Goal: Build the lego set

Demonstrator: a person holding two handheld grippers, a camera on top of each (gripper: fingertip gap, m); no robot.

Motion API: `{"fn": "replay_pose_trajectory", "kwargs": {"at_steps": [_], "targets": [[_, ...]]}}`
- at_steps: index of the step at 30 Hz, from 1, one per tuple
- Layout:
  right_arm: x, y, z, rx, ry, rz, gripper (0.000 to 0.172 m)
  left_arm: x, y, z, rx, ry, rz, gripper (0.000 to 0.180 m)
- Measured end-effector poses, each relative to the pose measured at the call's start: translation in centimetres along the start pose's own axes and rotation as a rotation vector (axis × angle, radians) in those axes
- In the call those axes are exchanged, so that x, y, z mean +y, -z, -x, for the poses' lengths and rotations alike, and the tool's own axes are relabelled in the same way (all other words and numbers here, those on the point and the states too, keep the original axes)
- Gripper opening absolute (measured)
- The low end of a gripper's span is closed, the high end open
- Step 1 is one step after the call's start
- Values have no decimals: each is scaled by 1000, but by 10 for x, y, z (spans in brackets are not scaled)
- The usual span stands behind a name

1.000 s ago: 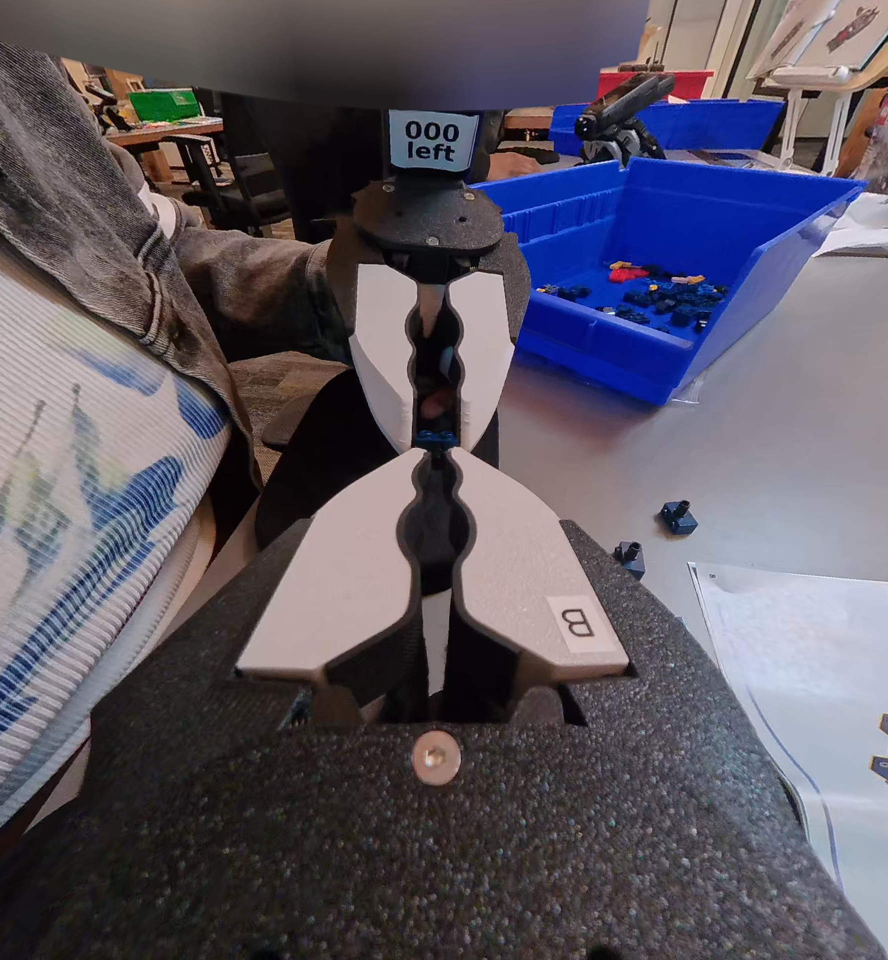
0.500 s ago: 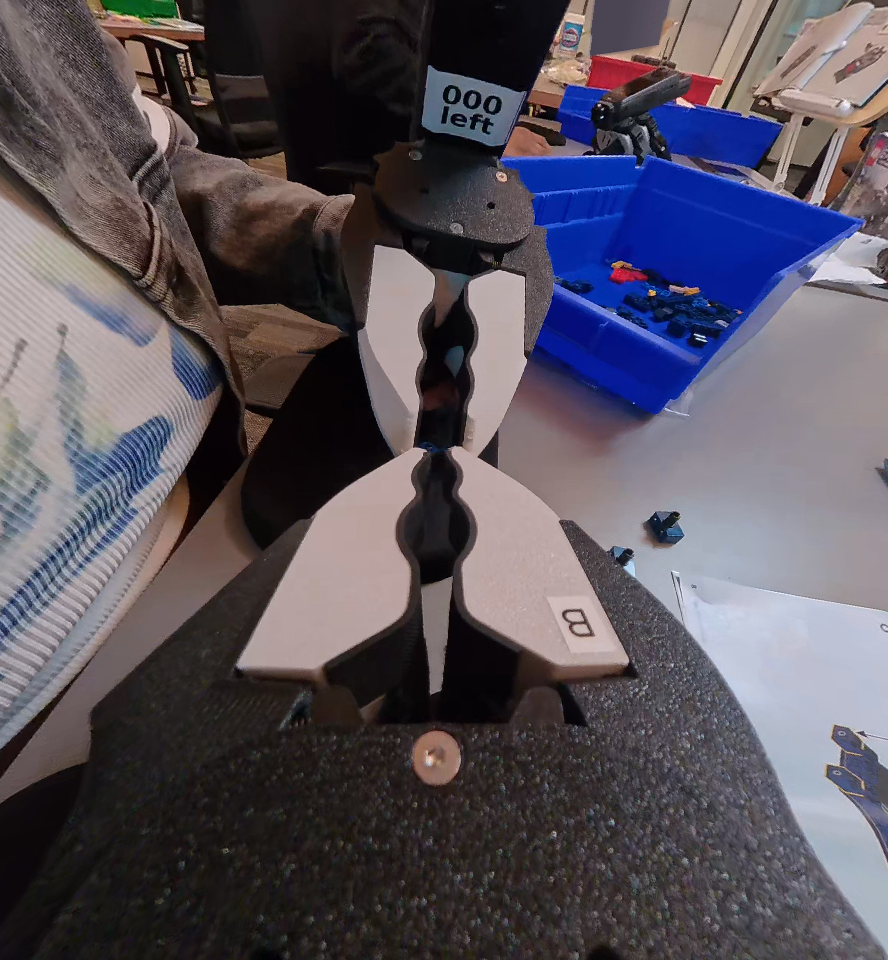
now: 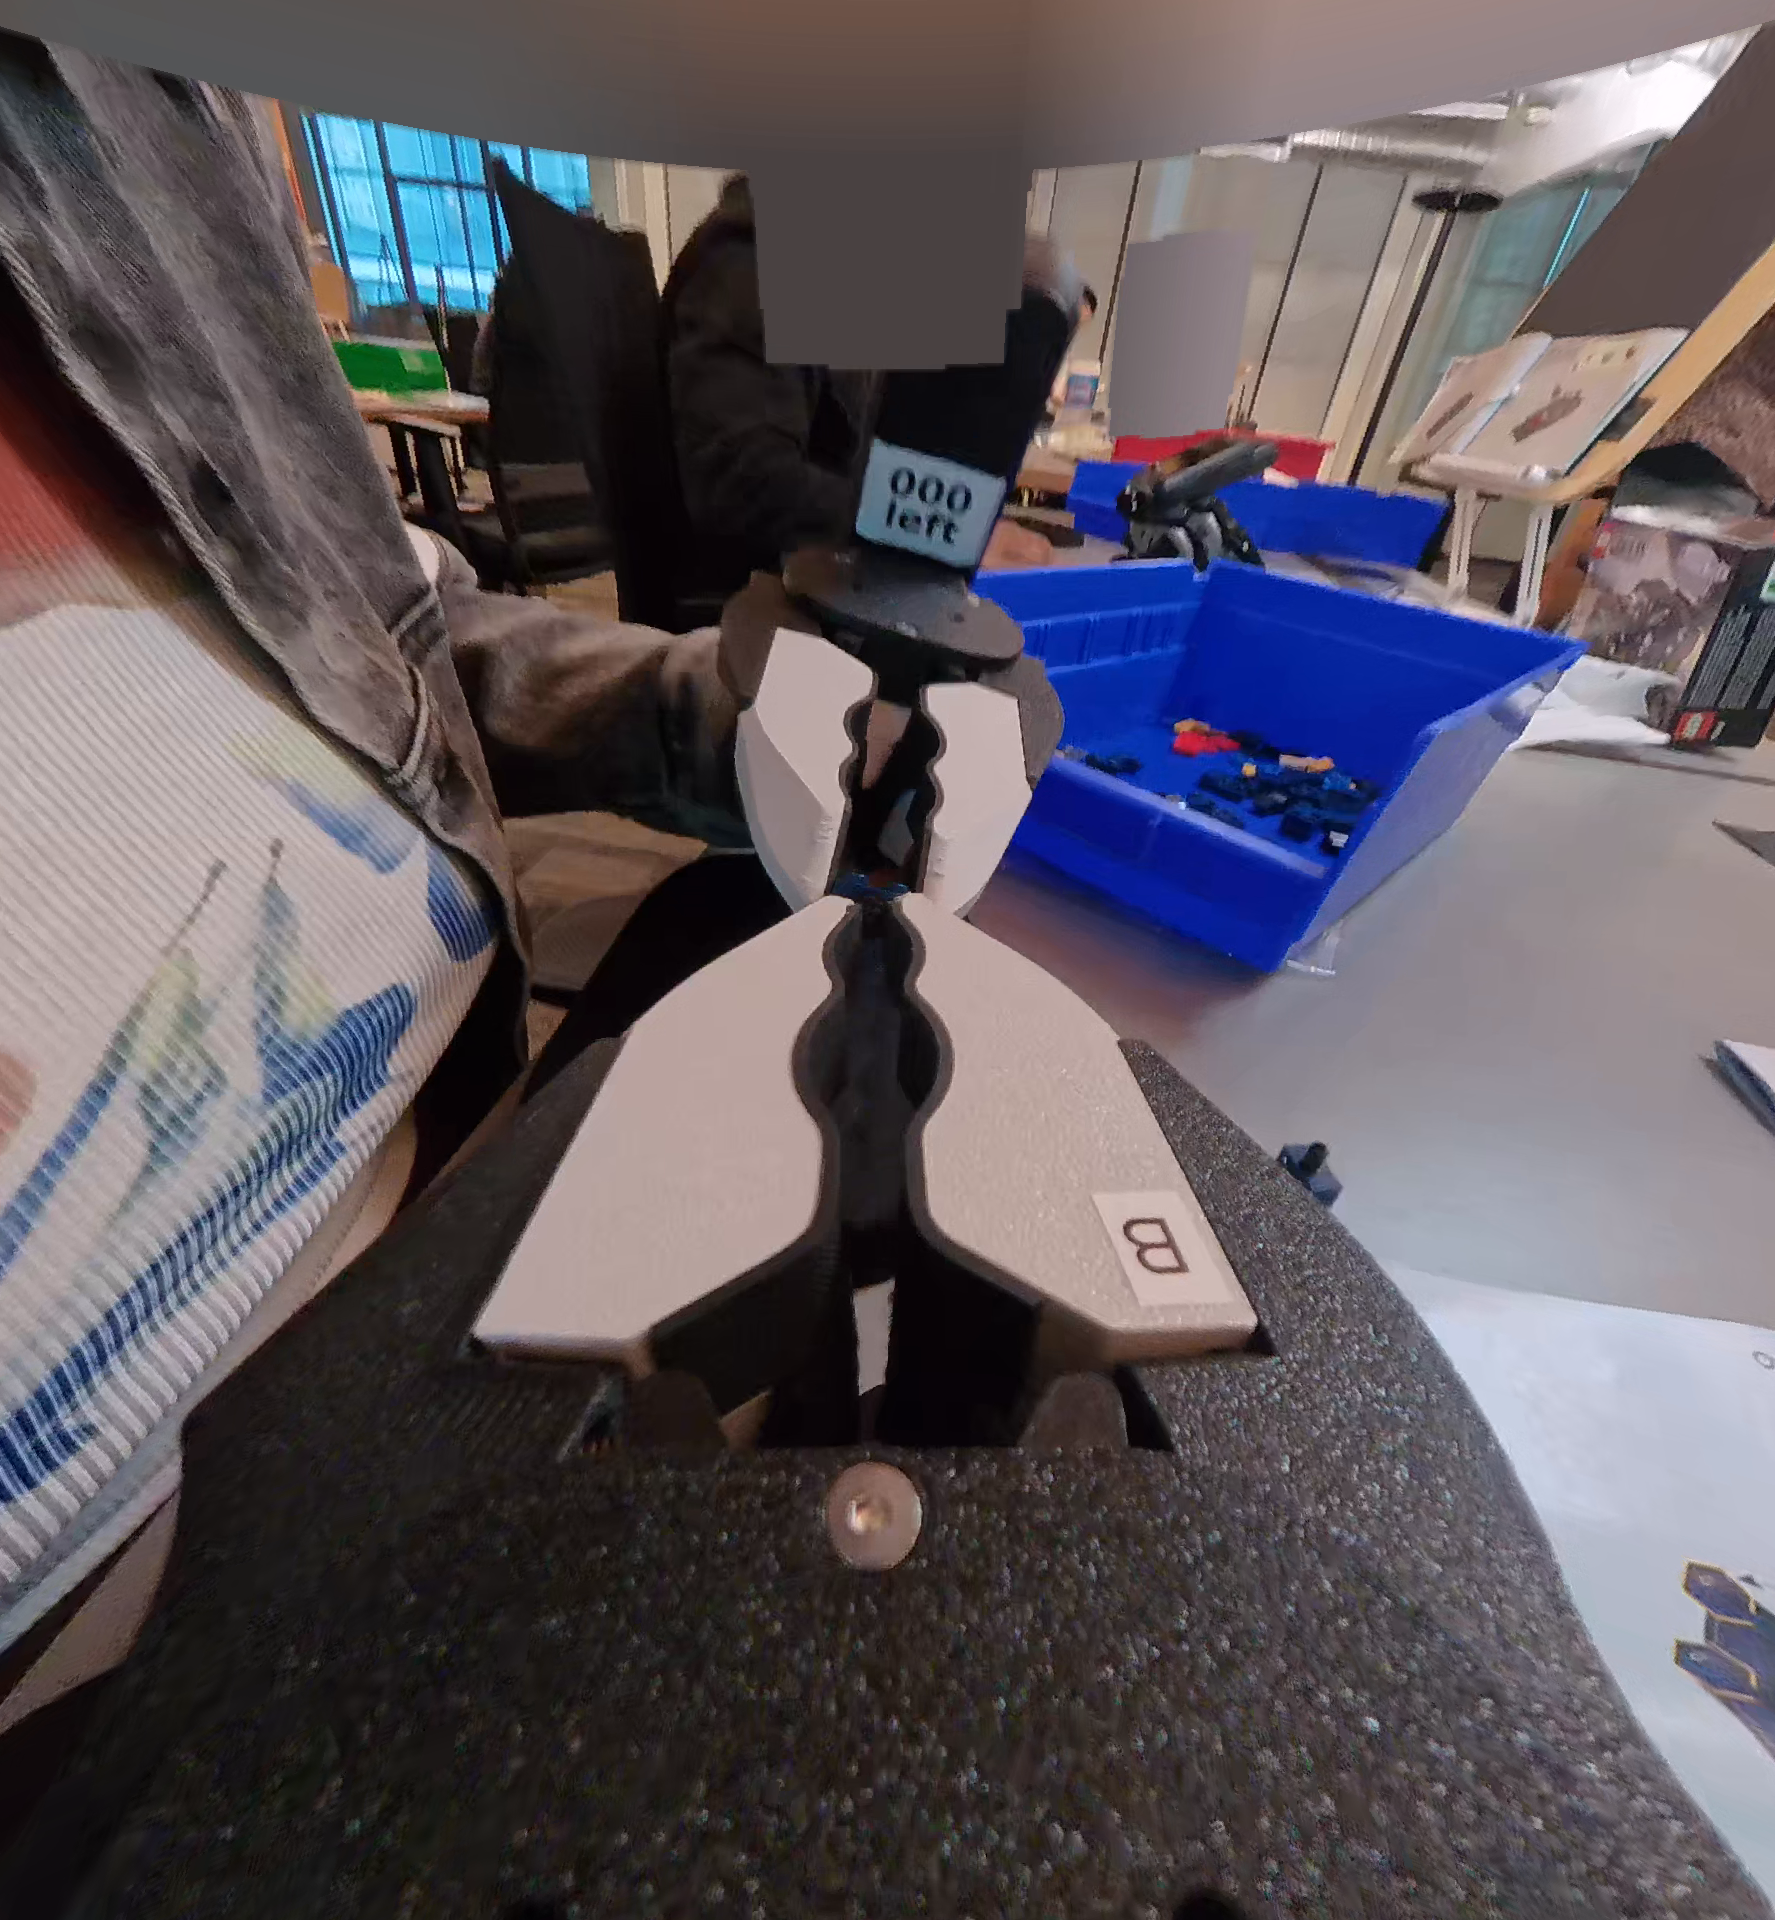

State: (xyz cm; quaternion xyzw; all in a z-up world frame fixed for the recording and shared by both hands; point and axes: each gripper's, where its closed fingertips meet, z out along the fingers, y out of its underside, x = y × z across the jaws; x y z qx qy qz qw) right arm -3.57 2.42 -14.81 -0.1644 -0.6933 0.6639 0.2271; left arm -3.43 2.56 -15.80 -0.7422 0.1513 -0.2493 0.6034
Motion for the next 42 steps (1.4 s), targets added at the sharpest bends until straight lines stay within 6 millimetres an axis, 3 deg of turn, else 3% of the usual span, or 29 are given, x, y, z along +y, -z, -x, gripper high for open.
{"fn": "replay_pose_trajectory", "kwargs": {"at_steps": [5, 18, 39, 42], "targets": [[-5, 3, -3, 14, -7, -35, 5, -6, 2, 1, 14, 29, -54, 15], [1, 0, -2, 15, -2, 14, 5, 0, -2, 1, -10, 2, -11, 15], [28, 0, 3, 26, 91, 190, 4, 26, -7, 5, -81, -76, 176, 15], [38, -4, 9, -4, 123, 259, 4, 37, -10, 2, -66, -105, 258, 15]]}}
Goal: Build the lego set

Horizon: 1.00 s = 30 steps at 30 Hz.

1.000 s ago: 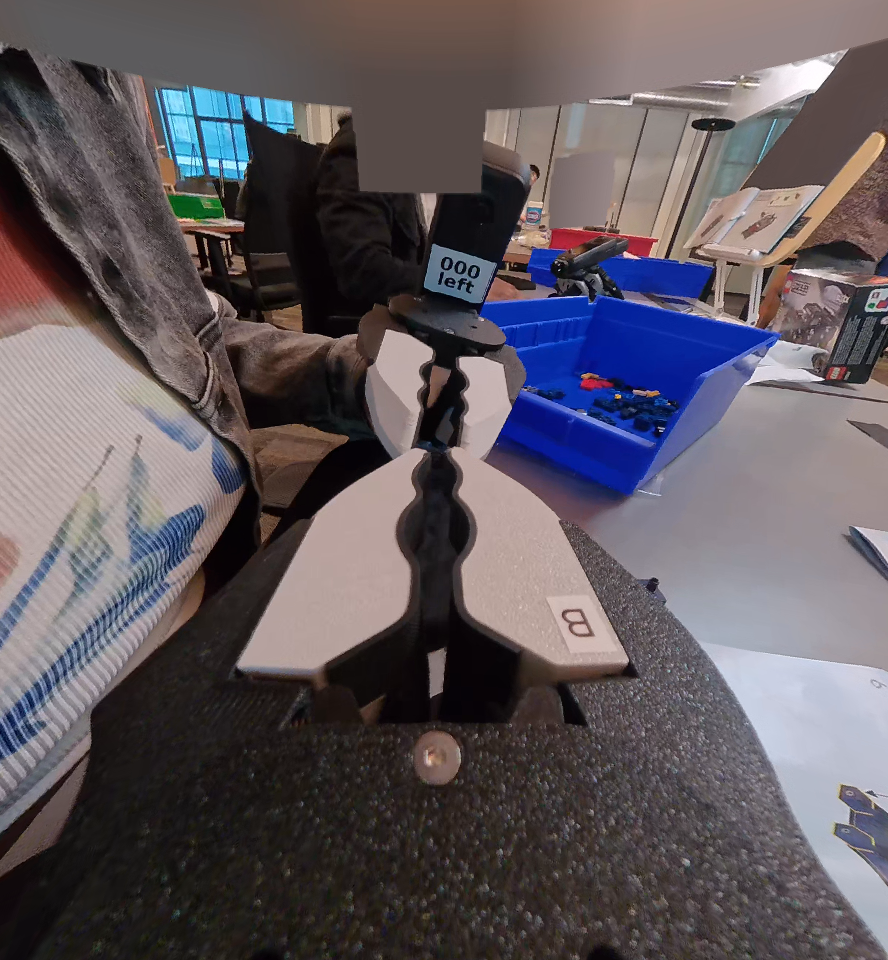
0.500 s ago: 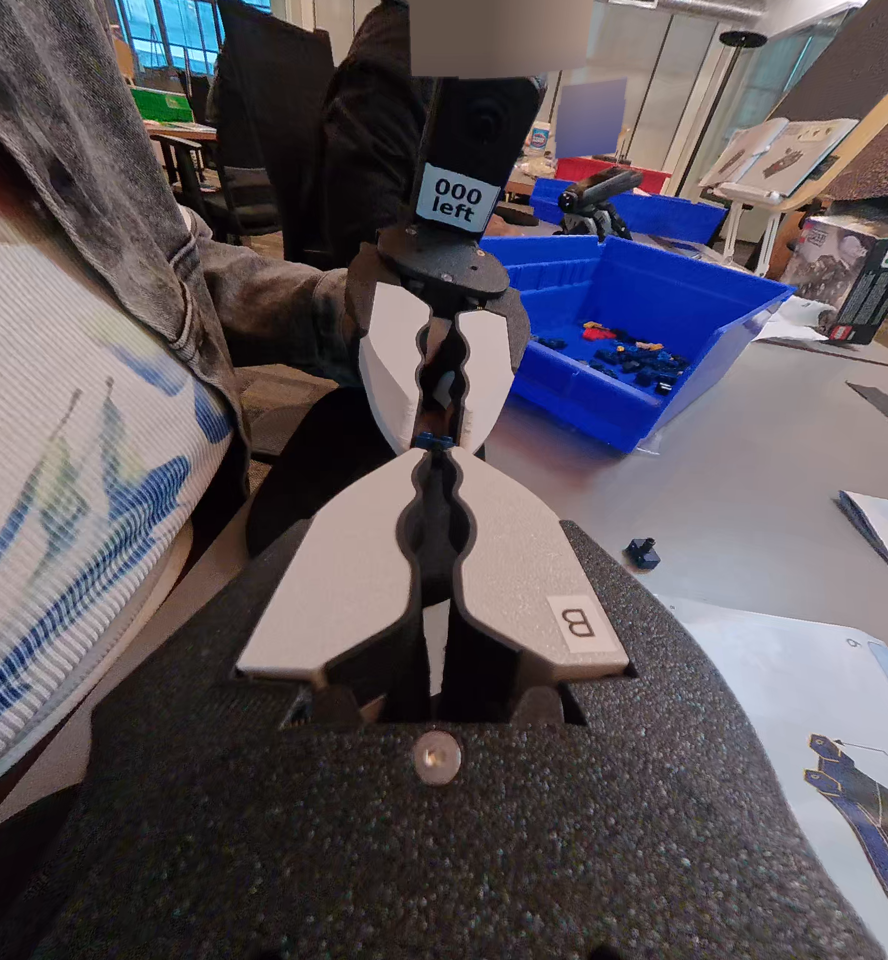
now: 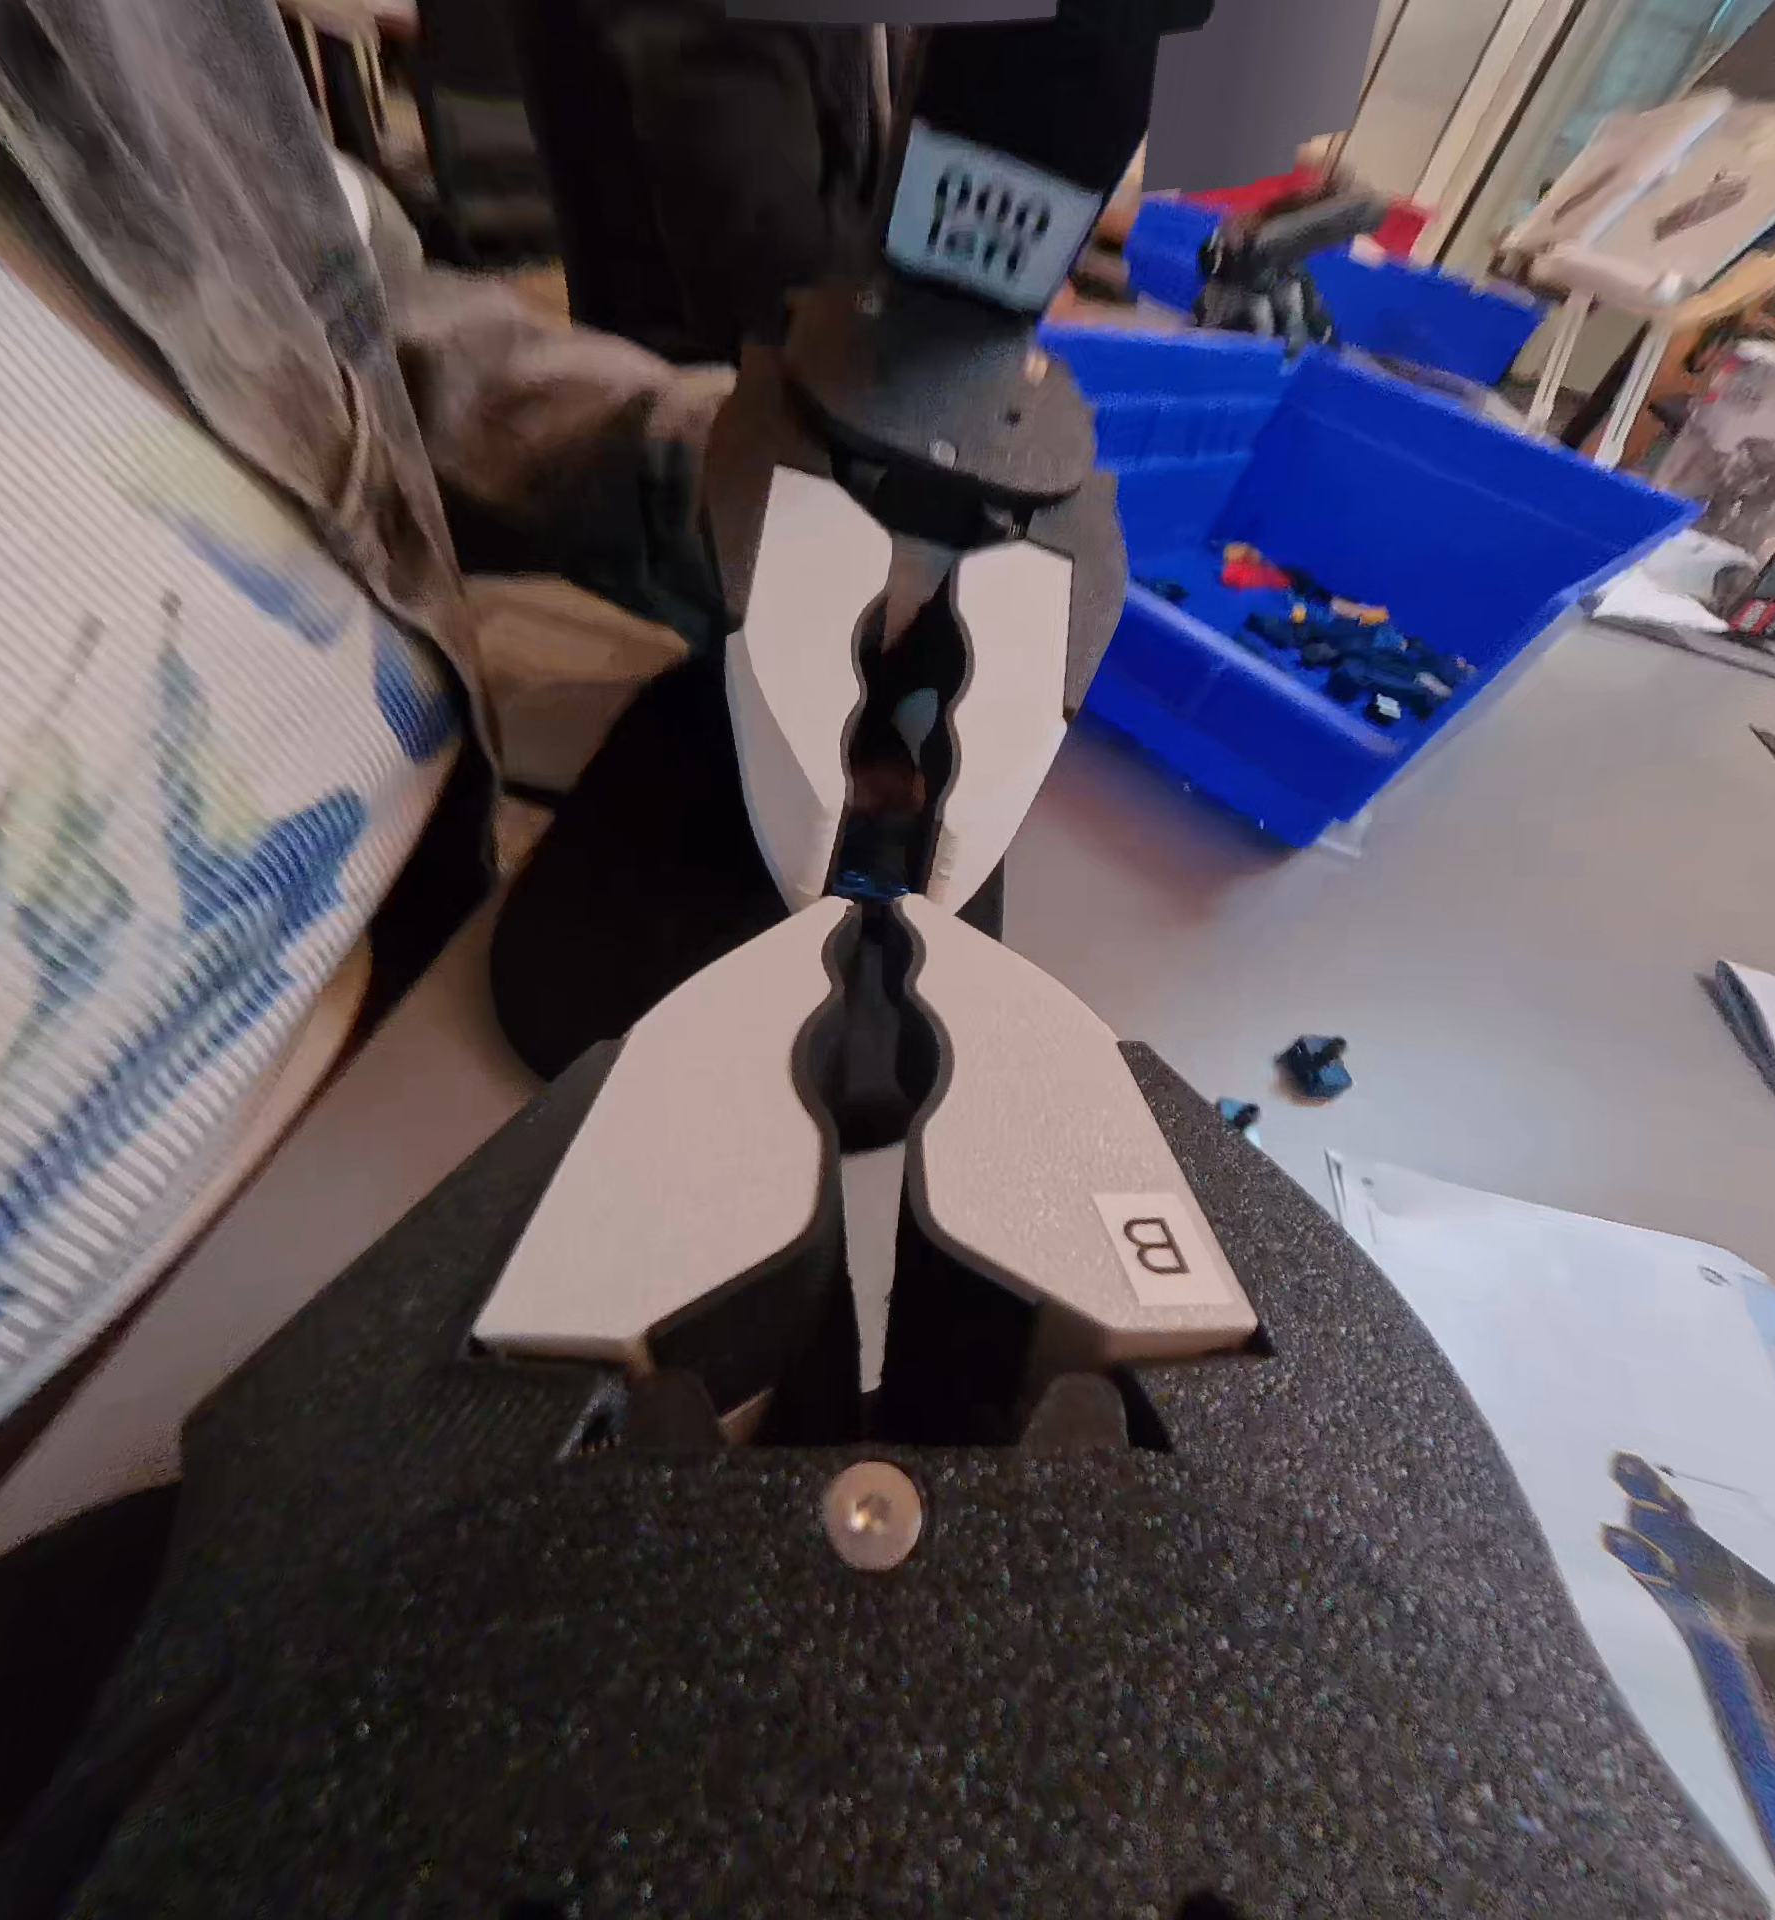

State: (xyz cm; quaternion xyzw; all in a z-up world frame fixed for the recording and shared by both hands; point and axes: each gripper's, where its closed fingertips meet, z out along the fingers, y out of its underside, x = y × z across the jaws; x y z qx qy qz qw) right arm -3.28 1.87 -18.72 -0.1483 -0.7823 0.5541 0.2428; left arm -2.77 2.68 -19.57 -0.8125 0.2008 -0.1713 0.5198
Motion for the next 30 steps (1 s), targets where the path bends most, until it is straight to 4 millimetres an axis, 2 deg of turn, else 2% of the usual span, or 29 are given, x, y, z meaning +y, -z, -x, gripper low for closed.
{"fn": "replay_pose_trajectory", "kwargs": {"at_steps": [24, 28, 30], "targets": [[8, -3, -1, -10, -9, 35, 4, 6, -2, 2, -34, -30, 45, 14], [-1, 2, -17, 31, -44, 13, 4, -2, 0, 15, -102, 20, 15, 20], [-12, 8, -31, 53, -101, -41, 4, -3, 1, 26, -138, 93, 5, 40]]}}
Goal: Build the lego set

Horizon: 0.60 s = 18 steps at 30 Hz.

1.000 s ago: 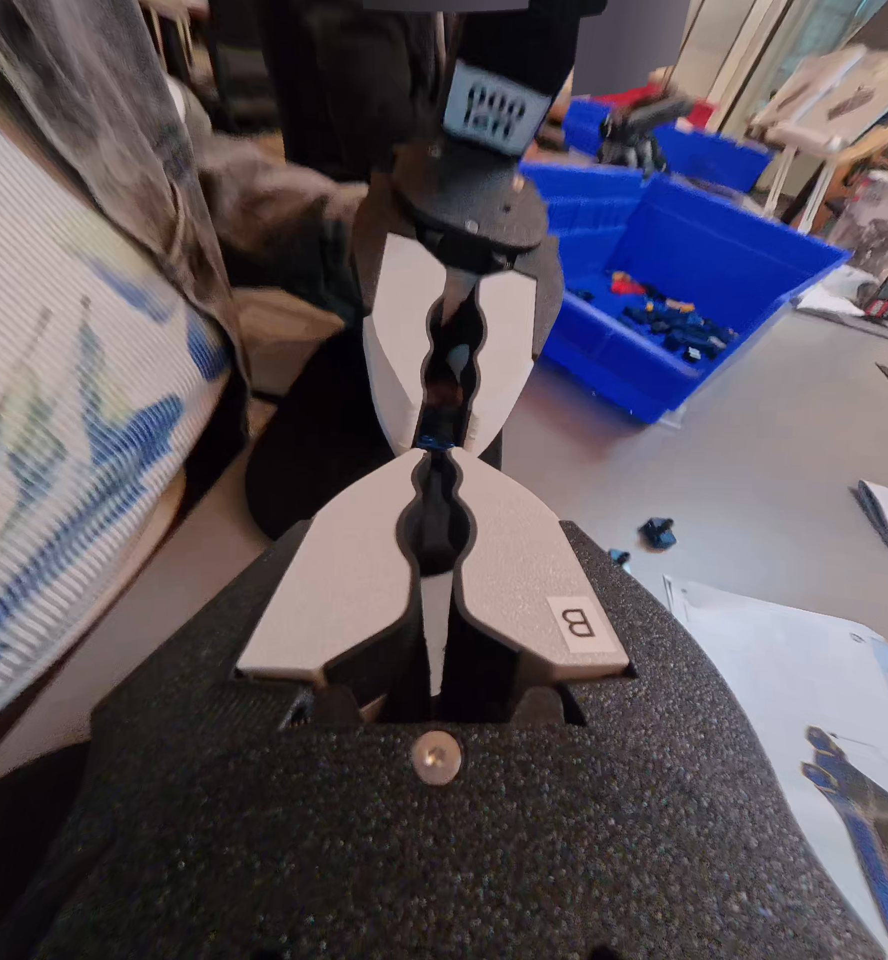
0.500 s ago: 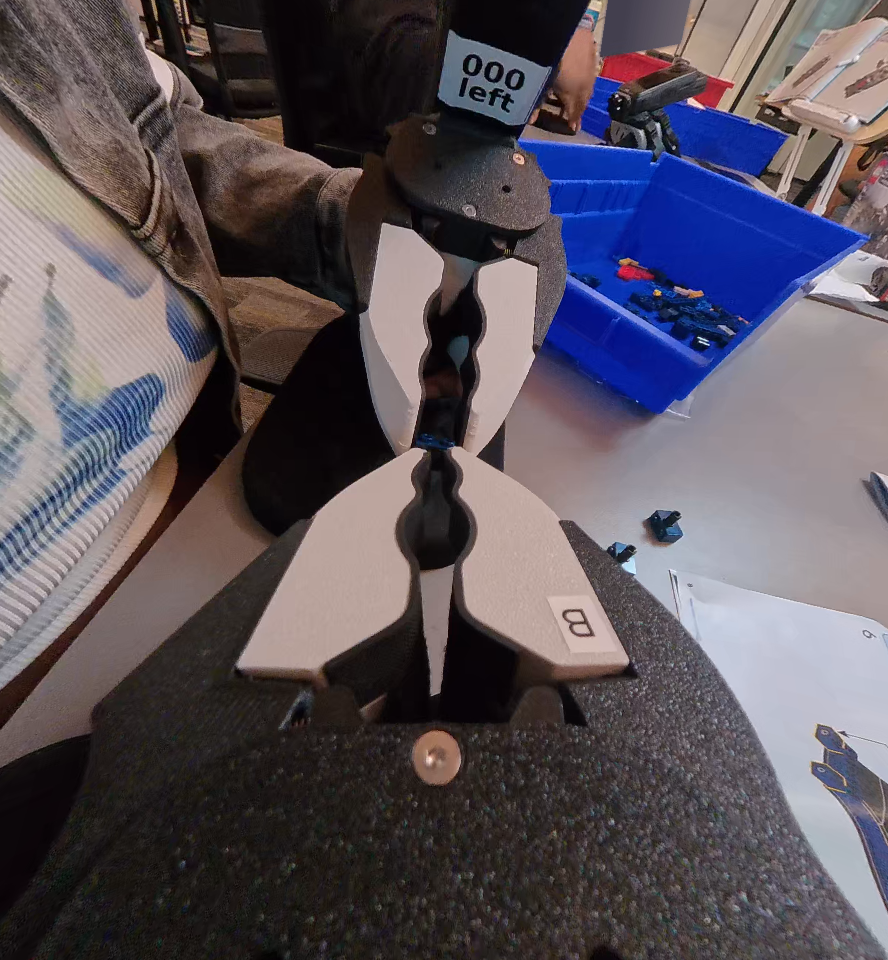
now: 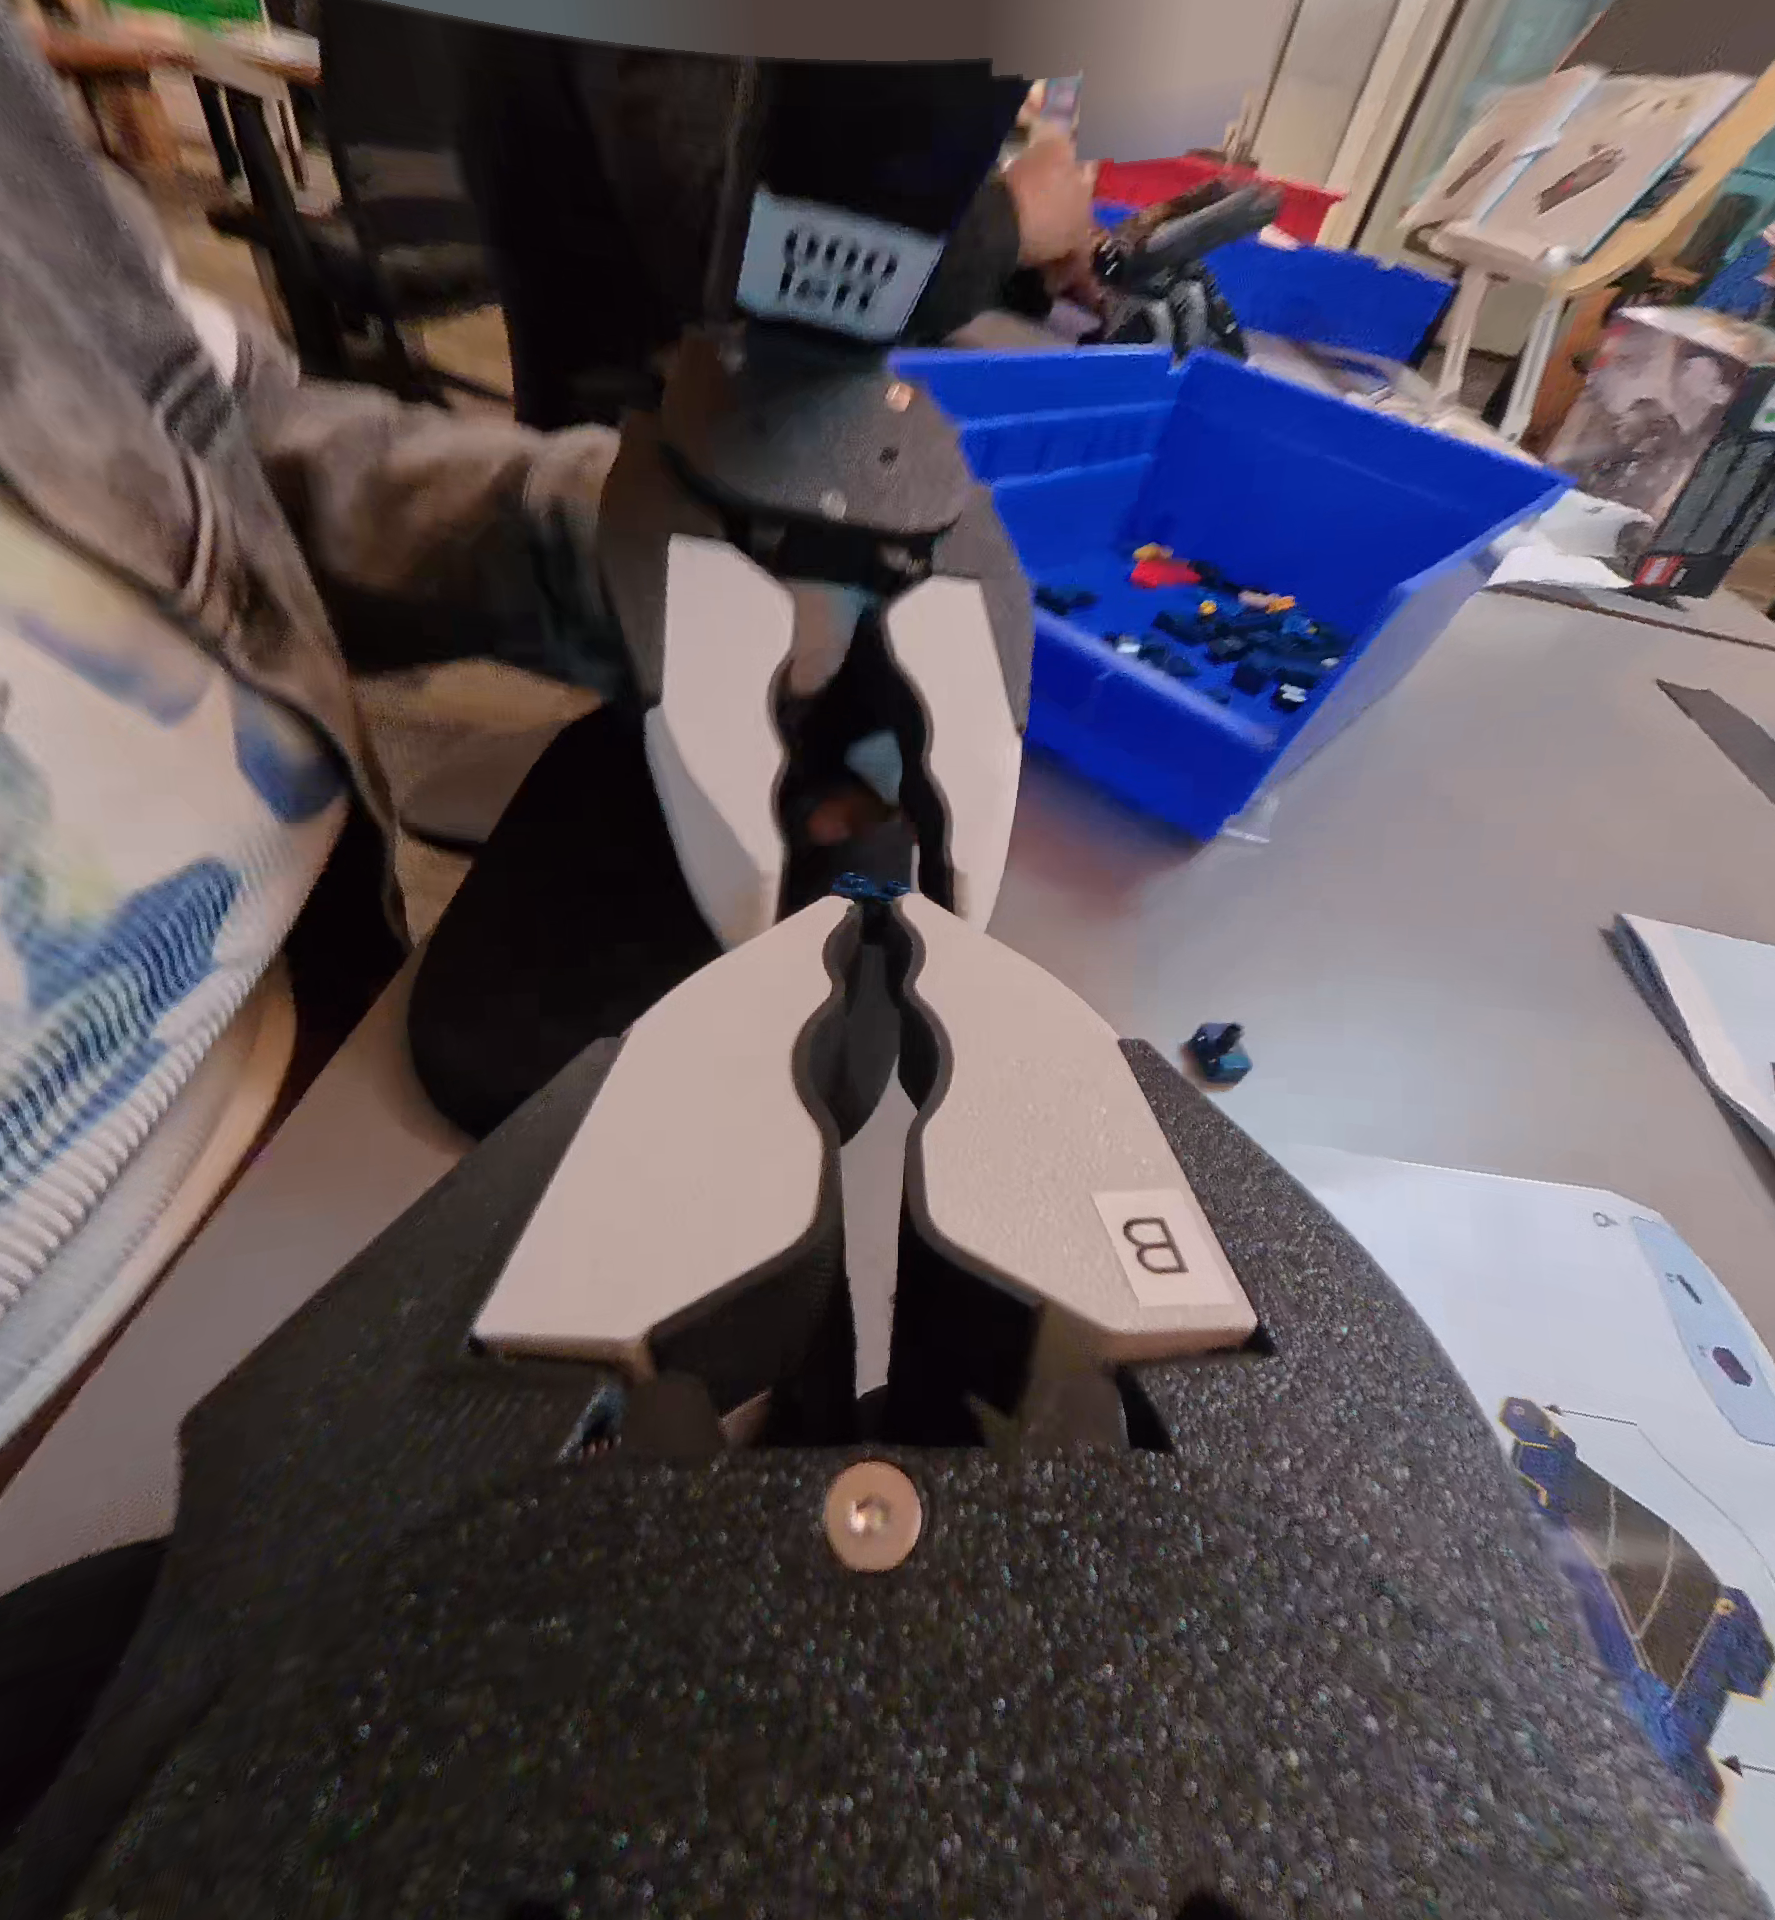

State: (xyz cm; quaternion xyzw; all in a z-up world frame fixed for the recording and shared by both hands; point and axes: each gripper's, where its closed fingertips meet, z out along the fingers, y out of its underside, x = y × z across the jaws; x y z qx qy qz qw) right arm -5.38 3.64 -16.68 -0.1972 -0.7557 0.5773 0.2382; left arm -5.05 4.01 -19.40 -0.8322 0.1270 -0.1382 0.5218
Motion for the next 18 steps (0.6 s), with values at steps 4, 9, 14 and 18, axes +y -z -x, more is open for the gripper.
{"fn": "replay_pose_trajectory", "kwargs": {"at_steps": [4, 9, 14, 18], "targets": [[-11, 2, -15, -28, -130, -76, 4, -14, 4, 6, -6, 16, -82, 46], [-8, -4, -8, -86, -174, -89, 4, -26, 9, 8, 3, -12, -173, 34], [-10, -7, -3, -106, -119, -76, 4, -26, 12, 1, 51, -34, -192, 17], [-19, -6, -7, -83, -77, -91, 5, -34, 17, 2, 52, -5, -263, 17]]}}
